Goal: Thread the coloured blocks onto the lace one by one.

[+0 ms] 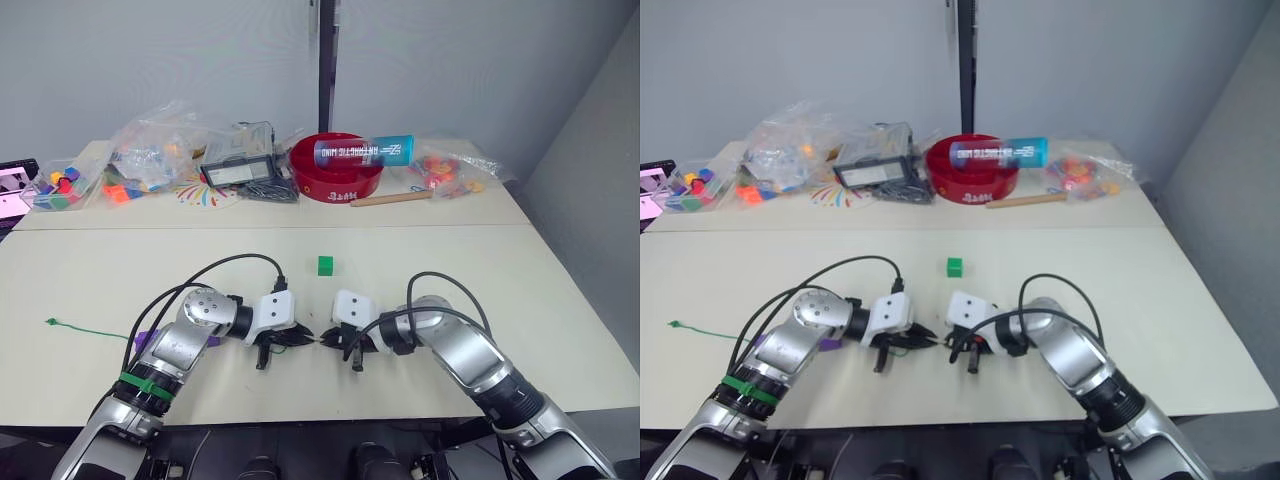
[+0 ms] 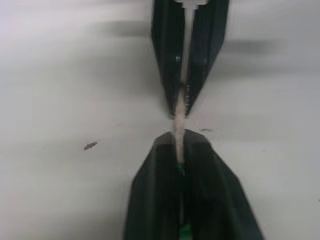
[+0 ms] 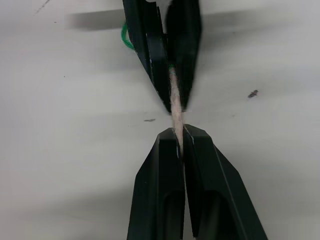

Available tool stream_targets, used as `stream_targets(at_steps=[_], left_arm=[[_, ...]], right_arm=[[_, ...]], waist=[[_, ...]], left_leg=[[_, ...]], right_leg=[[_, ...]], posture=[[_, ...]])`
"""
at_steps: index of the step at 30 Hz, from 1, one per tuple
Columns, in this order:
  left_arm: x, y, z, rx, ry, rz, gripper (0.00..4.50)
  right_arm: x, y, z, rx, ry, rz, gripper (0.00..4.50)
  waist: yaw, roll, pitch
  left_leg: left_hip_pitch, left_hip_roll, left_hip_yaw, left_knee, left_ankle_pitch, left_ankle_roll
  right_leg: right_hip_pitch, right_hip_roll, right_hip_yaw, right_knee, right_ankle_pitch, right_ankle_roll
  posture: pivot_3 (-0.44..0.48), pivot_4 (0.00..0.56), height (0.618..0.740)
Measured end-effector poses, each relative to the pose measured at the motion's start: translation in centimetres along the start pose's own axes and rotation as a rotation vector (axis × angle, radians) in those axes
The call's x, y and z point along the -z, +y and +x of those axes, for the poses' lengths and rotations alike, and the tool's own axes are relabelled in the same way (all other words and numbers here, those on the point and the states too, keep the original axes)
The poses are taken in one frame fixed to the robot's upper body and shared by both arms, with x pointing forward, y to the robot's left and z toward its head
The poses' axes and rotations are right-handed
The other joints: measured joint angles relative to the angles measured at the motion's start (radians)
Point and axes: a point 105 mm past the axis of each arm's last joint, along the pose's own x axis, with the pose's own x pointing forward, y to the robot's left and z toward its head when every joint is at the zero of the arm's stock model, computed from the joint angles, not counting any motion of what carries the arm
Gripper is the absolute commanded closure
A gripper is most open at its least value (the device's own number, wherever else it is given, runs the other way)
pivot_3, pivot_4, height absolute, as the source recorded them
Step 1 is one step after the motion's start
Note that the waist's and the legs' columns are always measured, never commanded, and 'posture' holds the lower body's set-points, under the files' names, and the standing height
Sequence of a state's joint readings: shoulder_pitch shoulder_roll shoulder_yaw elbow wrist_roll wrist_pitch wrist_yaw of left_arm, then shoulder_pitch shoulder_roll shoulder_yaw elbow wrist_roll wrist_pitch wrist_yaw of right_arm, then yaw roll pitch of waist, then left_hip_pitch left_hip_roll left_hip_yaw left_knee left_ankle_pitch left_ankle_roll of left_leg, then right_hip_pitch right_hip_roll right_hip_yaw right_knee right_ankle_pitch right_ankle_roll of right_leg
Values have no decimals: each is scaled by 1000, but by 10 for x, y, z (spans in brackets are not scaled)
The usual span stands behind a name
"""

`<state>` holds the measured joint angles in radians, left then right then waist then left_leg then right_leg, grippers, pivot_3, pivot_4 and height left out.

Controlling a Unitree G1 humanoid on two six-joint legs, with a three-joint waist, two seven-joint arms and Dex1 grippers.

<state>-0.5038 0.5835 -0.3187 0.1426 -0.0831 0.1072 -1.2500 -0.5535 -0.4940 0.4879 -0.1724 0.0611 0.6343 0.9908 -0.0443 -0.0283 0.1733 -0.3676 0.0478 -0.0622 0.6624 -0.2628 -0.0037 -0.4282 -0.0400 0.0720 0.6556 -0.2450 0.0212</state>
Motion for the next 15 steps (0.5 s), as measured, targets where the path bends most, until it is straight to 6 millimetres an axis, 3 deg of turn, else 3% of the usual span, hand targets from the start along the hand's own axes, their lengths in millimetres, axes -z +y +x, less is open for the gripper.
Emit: stream_targets(at_steps=[11,15], left_arm=[[0,-5,-1,1,3,4,4469],[1,-6,-5,-6,6,-10,4500]], right_arm=[[0,2,1,-13,1,-1,4500],[-2,5,1,-24,-27,20,3133]], waist=[[-1,0,0],[-1,0,0]], left_leg=[[0,0,0,0,0,0],[0,0,0,0,0,0]], right_leg=[[0,0,0,0,0,0],[0,0,0,0,0,0]], posture=[[0,150,731],[0,150,731]])
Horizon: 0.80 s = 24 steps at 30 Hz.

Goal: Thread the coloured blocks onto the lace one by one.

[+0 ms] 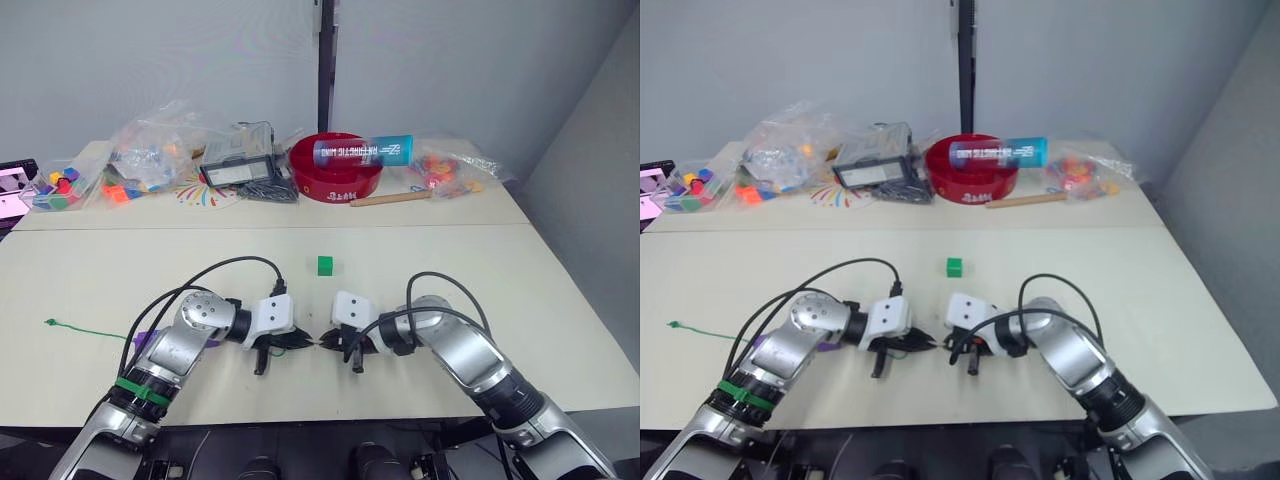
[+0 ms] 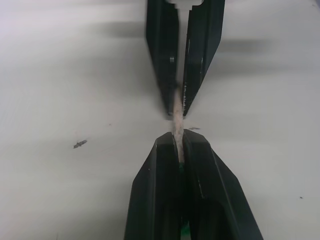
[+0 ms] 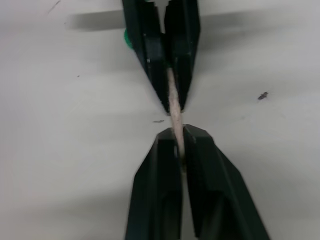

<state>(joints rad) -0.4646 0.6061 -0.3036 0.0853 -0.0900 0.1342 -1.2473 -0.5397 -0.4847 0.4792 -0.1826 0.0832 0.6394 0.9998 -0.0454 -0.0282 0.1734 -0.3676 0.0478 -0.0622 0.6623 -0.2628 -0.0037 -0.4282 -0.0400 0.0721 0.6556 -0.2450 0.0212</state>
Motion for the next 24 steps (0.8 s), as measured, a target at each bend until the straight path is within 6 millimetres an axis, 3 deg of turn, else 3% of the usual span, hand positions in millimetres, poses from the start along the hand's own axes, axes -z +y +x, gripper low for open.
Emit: stream_targets(at_steps=[2,8,13,17,24], left_arm=[[3,-1,-6,-8,7,-11,4500],[11,0,-18,-43,22,-46,4500],[11,-1,-19,-60,19,-50,4500],[13,-1,-22,-79,18,-58,4500],[14,-2,-25,-90,25,-69,4500]], right_arm=[[-7,-2,-6,3,-60,35,2445],[-22,-43,-34,159,-164,81,424],[-22,-85,-28,352,-194,142,424],[-12,-98,-11,465,-196,196,424],[-15,-109,-11,659,-291,261,424]], waist=[[-1,0,0],[-3,0,0],[-3,0,0],[-2,0,0],[-3,0,0]], left_leg=[[0,0,0,0,0,0],[1,0,0,0,0,0],[0,0,0,0,0,0],[0,0,0,0,0,0],[0,0,0,0,0,0]], right_leg=[[0,0,0,0,0,0],[0,0,0,0,0,0],[0,0,0,1,0,0],[-1,0,0,1,0,0],[-1,-1,0,1,0,0]], posture=[[0,150,731],[0,150,731],[0,150,731],[0,150,731],[0,150,731]])
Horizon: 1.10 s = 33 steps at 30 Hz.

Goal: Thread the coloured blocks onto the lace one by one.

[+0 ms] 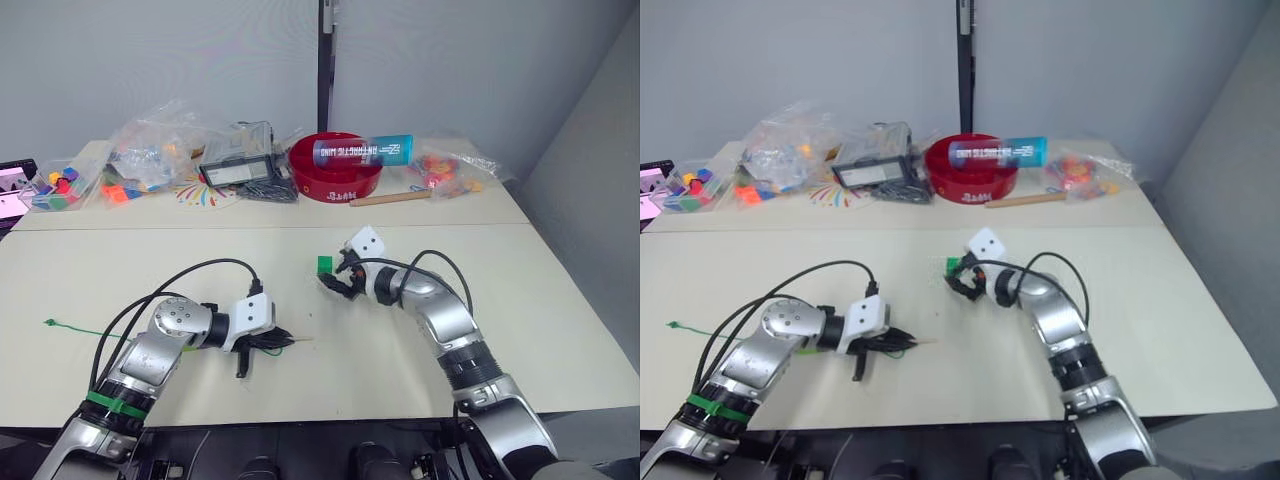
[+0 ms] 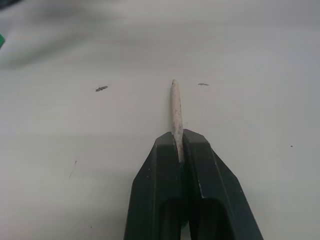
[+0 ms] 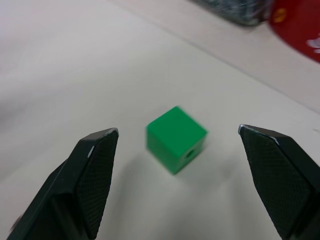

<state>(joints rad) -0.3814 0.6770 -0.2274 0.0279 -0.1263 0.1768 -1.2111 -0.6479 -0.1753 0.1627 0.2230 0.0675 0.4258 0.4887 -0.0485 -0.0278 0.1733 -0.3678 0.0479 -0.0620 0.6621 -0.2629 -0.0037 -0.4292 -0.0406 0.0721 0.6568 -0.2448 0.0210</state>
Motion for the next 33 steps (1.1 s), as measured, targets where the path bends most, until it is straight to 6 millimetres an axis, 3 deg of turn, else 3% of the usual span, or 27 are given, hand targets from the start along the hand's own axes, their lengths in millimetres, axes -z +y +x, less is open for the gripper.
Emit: stream_targets(at_steps=[4,7,10,17,23,26,30,31,33], left_arm=[[1,0,-2,-6,6,0,4500],[1,0,-3,-8,9,0,4500],[1,0,-4,-8,11,-1,4500],[2,1,-6,-12,22,-9,4500],[2,1,-6,-12,24,-10,4500],[2,1,-6,-13,25,-13,4500],[2,2,-6,-17,28,-20,4500],[1,1,-6,-17,28,-18,4500],[1,1,-6,-16,27,-15,4500]], right_arm=[[14,14,6,61,-2,80,424],[12,21,11,105,-30,100,424],[9,19,15,174,-58,107,424],[25,21,26,272,-26,127,424],[15,25,39,275,-57,127,424],[26,19,42,309,-25,143,424],[26,13,45,342,-19,142,424],[26,12,45,347,-23,144,921],[26,12,45,350,-35,153,1493]], waist=[[-4,0,0],[-6,0,0],[-9,0,0],[-20,0,0],[-22,0,0],[-21,0,0],[-21,1,0],[-21,1,0],[-21,1,0]], left_leg=[[0,0,0,0,0,0],[0,0,0,0,0,0],[0,0,0,0,0,0],[0,0,0,0,0,0],[0,0,0,-1,0,0],[0,0,0,-1,0,0],[0,0,0,-1,0,0],[0,0,0,-1,0,0],[0,0,0,-1,0,0]], right_leg=[[0,0,0,0,0,0],[0,0,0,0,0,0],[0,0,0,0,0,0],[0,0,0,0,0,0],[-1,0,0,0,0,0],[-1,0,0,0,0,0],[0,0,0,1,0,0],[0,0,0,1,0,0],[0,0,0,1,0,0]], posture=[[0,150,731],[0,150,731],[0,150,731],[0,150,731],[0,150,731],[0,150,731],[0,150,731],[0,150,731],[0,150,731]])
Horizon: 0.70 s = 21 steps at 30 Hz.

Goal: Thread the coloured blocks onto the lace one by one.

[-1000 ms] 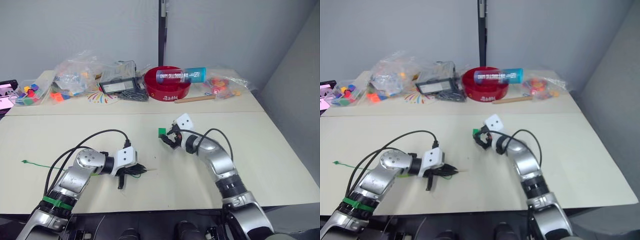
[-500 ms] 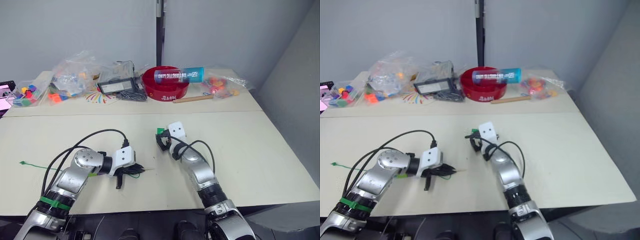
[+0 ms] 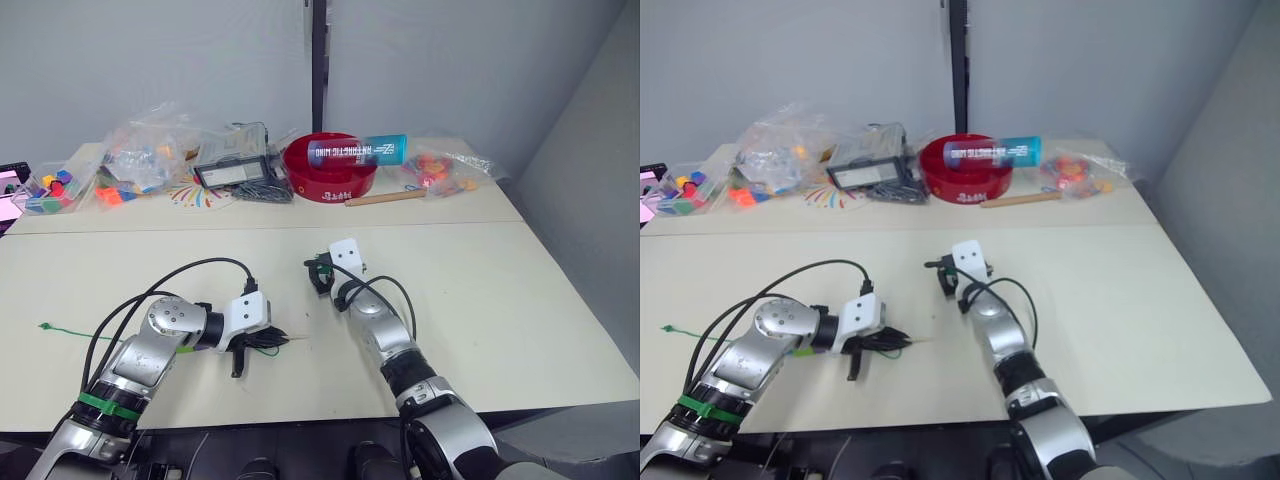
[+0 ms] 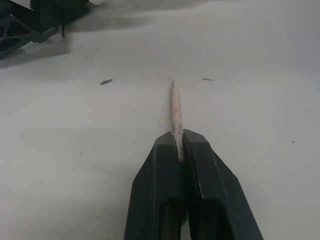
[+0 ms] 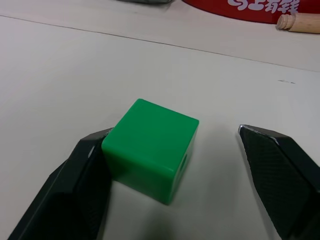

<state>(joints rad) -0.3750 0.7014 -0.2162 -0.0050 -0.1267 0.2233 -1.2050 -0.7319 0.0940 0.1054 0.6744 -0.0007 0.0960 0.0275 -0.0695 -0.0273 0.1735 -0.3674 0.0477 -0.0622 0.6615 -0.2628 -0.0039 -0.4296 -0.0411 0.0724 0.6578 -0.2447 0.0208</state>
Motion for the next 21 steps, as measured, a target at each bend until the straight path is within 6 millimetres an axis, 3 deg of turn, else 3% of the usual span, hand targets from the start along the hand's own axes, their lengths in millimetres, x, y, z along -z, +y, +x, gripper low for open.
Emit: stream_targets(at_steps=[5,6,14,16,21], left_arm=[[1,0,0,0,2,-2,4500],[1,-1,0,0,2,-2,4500],[1,-1,0,2,-2,-5,4500],[1,-2,0,4,-10,-9,4500],[1,-4,-2,5,-19,-16,4500]], right_arm=[[-1,2,0,-19,-11,18,3203],[-1,2,0,-24,-11,19,3319],[-1,8,-8,-62,-25,17,3311],[-3,9,-22,-82,-48,20,3311],[2,13,-90,-179,-58,-35,3311]], waist=[[-1,0,0],[-1,0,0],[-1,0,0],[0,0,0],[9,0,0]], left_leg=[[0,0,0,0,0,0],[0,0,0,0,0,0],[-1,0,0,-1,0,0],[-2,0,-1,-1,0,0],[-6,-2,-2,-1,0,0]], right_leg=[[0,0,0,0,0,0],[0,0,0,0,0,0],[-1,0,0,0,0,0],[-2,0,0,1,0,0],[-7,-2,0,4,0,0]], posture=[[0,150,731],[0,150,731],[0,150,731],[0,150,731],[0,150,731]])
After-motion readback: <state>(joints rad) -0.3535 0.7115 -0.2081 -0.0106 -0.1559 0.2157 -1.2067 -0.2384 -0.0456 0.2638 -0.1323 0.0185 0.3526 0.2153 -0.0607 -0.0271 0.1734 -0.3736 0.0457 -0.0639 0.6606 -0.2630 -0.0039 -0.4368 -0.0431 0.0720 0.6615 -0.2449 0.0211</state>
